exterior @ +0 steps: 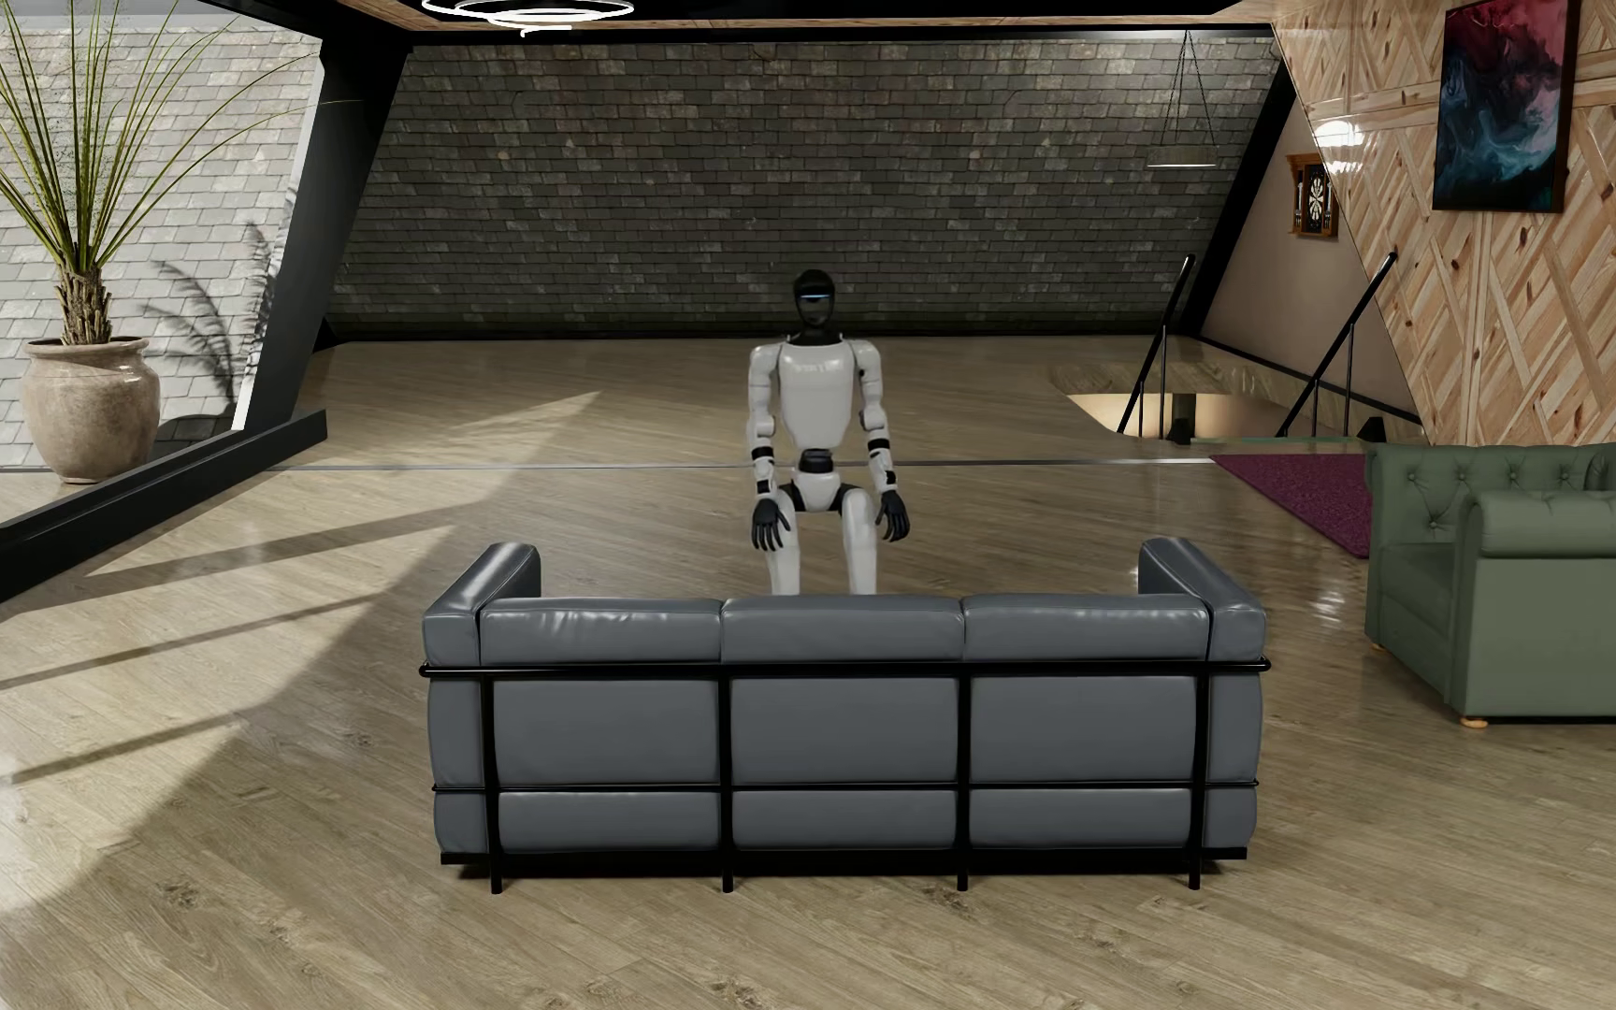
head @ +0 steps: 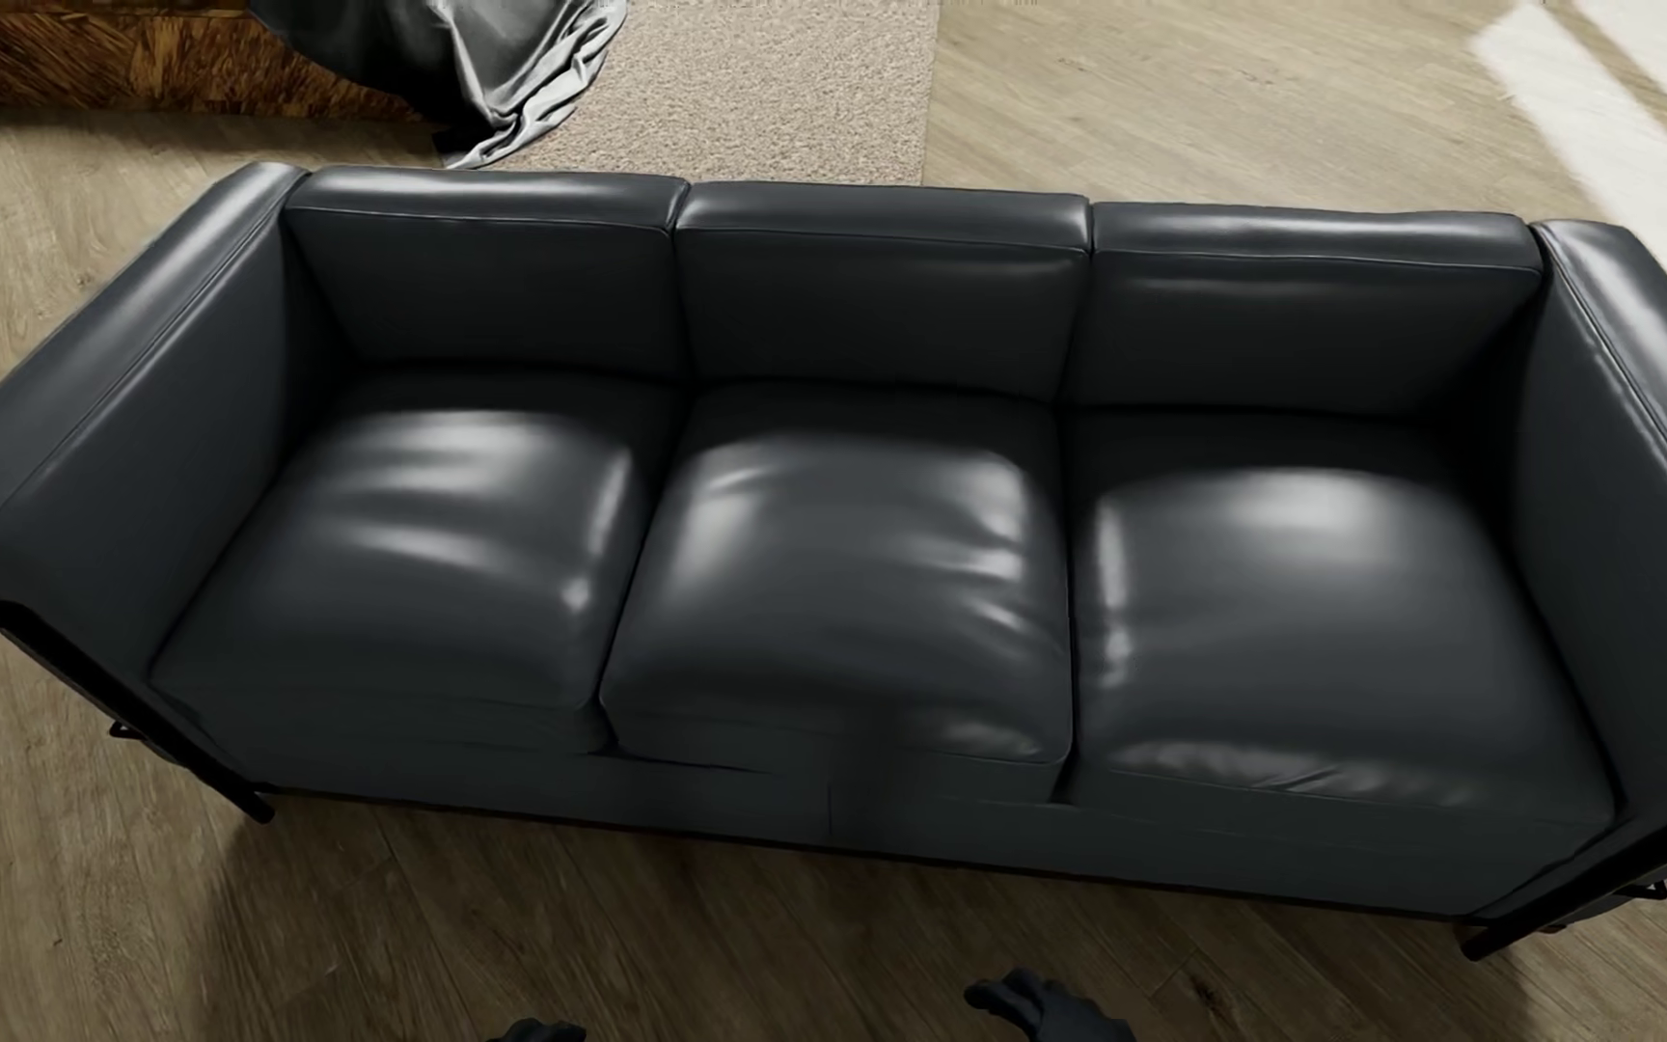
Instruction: Head to the dark sofa
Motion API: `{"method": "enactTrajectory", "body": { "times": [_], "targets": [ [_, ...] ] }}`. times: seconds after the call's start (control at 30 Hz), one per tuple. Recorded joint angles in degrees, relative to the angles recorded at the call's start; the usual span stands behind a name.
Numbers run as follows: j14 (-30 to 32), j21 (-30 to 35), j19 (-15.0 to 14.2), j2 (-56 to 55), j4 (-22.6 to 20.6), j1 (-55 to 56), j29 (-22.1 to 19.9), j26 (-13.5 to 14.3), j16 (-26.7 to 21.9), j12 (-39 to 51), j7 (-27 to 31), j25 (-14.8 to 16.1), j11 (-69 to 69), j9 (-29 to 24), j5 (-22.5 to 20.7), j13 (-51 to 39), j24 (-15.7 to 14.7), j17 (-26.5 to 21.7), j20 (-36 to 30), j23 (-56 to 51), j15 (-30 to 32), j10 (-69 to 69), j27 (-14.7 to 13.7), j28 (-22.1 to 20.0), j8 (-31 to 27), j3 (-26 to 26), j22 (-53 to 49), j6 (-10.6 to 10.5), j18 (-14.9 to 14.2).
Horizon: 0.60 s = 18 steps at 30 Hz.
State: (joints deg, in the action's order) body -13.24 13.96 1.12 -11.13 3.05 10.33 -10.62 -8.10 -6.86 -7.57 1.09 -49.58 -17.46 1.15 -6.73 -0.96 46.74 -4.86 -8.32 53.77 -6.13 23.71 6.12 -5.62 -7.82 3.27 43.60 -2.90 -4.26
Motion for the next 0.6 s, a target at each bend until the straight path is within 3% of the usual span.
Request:
{"method": "enactTrajectory", "body": {
  "times": [0.1,0.2,0.27,0.37,0.6],
  "targets": [
    [1.86,-1.36,-1.04,0.58,-1.91,-2.77,-2.13,-0.4,0.51,1.38,-0.21,0.79,0.39,0.21,1.99,2.39,0.94,0.05,-1.18,0.15,0.07,-5.44,1.04,0.79,0.15,0.09,1.94,0.78,1.74],
    [2.76,-0.77,-2.21,0.66,-3.93,-3.96,-8.1,0.52,0.86,2.48,0.44,-0.58,0.33,0.33,4.06,4.45,0.99,1.02,-0.62,0.4,0.01,-7.92,5.94,0.06,0.6,-0.15,2.65,1.7,2.7],
    [3.14,0.59,-2.96,0.21,-4.89,-4.05,-9.13,0.94,1.29,2.35,0.22,-0.96,-0.01,0.48,4.97,4.33,0.4,1.44,0.41,1.9,0.08,-8.53,7.6,-0.92,0.26,-0.51,2.32,2.23,3.32],
    [3.2,1.71,-3.81,-1.54,-5.6,-3.25,-8.2,0.97,1.58,1.96,-1.04,-0.09,-1.93,0.73,5.46,2.89,-0.01,1.52,1.39,2.19,0.28,-8.02,7.01,-1.29,-0.8,-0.93,2.88,3.0,4.05],
    [3.01,3.23,-4.67,-5.98,-5.7,-1.34,-8.4,-0.83,0.58,2.65,-4.26,3.09,-7.02,0.64,5.48,0.68,1.32,0.63,0.05,-6.17,1.68,-6.57,2.57,0.03,-1.53,-0.99,5.9,4.82,5.17]
  ]
}}
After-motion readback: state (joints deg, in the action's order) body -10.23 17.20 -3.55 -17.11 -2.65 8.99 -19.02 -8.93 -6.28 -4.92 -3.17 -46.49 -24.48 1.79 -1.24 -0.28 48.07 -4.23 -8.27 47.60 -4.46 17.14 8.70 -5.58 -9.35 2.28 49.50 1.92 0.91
